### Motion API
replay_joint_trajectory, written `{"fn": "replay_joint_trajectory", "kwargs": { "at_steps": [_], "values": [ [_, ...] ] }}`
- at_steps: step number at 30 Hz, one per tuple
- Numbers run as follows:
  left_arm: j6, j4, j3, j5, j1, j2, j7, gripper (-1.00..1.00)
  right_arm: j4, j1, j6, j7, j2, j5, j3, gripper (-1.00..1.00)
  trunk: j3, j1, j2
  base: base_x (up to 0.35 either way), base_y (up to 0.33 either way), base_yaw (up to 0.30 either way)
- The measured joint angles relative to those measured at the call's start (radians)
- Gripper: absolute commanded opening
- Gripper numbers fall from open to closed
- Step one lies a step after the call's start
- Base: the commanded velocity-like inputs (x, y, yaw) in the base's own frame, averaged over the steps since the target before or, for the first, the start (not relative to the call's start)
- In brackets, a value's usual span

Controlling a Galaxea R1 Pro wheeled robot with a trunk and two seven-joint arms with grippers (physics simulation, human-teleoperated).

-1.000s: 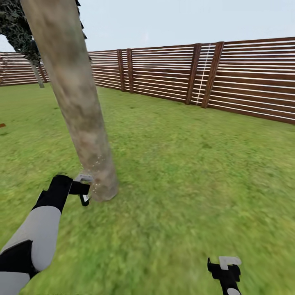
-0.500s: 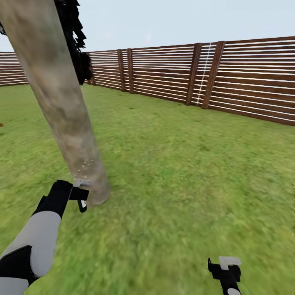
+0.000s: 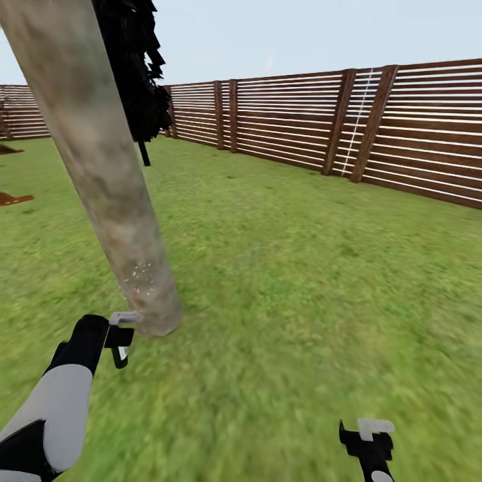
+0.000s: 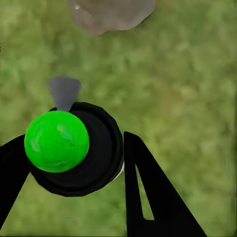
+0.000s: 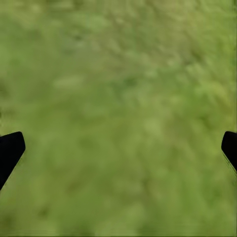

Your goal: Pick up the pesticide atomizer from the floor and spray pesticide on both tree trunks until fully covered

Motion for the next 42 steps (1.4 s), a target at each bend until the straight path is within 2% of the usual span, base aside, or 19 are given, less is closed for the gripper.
{"fn": "replay_joint_trajectory", "kwargs": {
  "at_steps": [3, 8, 13, 18, 22, 26, 30, 32, 33, 37, 42],
  "values": [
    [-0.001, 0.001, 0.015, -0.007, 0.001, -0.007, 0.000, -1.00, 0.000, 0.000, 0.000, 0.000, 0.000, 0.000, 0.000, 1.00, 0.000, 0.000, 0.000, 0.224, -0.204, 0.278],
    [-0.003, 0.019, 0.018, -0.009, 0.002, -0.010, 0.001, -1.00, 0.000, 0.000, 0.000, 0.001, 0.000, 0.001, 0.000, 1.00, 0.000, 0.000, 0.000, 0.050, -0.257, 0.251],
    [-0.003, 0.027, 0.017, -0.010, 0.001, -0.009, 0.002, -1.00, -0.001, 0.000, 0.000, 0.001, 0.000, 0.000, 0.000, 1.00, 0.000, 0.000, 0.000, 0.013, -0.272, 0.034],
    [-0.002, 0.052, 0.018, -0.002, 0.002, -0.014, 0.080, -1.00, -0.001, 0.000, 0.000, 0.001, 0.000, 0.001, 0.000, 1.00, 0.000, 0.000, 0.000, 0.134, -0.261, 0.067],
    [-0.002, 0.082, 0.023, 0.002, 0.003, -0.013, 0.088, -1.00, -0.001, 0.000, 0.000, 0.002, 0.000, 0.000, 0.000, 1.00, 0.000, 0.000, 0.000, 0.221, -0.160, 0.253],
    [-0.002, 0.084, 0.024, 0.003, 0.031, -0.013, 0.089, -1.00, 0.000, 0.000, 0.000, 0.002, 0.000, 0.001, 0.001, 1.00, 0.000, 0.000, 0.000, 0.078, -0.026, 0.274],
    [-0.004, 0.086, 0.024, 0.008, 0.036, -0.023, 0.092, -1.00, -0.001, 0.000, 0.000, 0.002, 0.000, 0.000, 0.001, 1.00, 0.000, 0.000, 0.000, 0.118, -0.094, 0.122],
    [-0.013, 0.088, 0.025, 0.008, 0.037, -0.041, 0.116, -1.00, 0.000, 0.000, 0.000, 0.001, 0.000, 0.000, 0.000, 1.00, 0.000, 0.000, 0.000, 0.216, -0.188, 0.009],
    [-0.029, 0.092, 0.027, 0.005, 0.037, -0.046, 0.148, -1.00, 0.001, 0.000, 0.000, 0.001, 0.000, 0.001, 0.000, 1.00, 0.000, 0.000, 0.000, 0.222, -0.193, 0.002],
    [-0.085, 0.127, 0.028, 0.007, 0.038, -0.047, 0.167, -1.00, 0.001, 0.000, 0.000, 0.000, -0.001, 0.000, 0.000, 1.00, 0.000, 0.000, 0.000, 0.221, -0.198, 0.001],
    [-0.093, 0.134, 0.029, 0.008, 0.038, -0.046, 0.169, -1.00, 0.000, 0.000, 0.000, 0.000, 0.000, 0.001, 0.001, 1.00, 0.000, 0.000, 0.000, 0.170, -0.232, 0.000]
  ]
}}
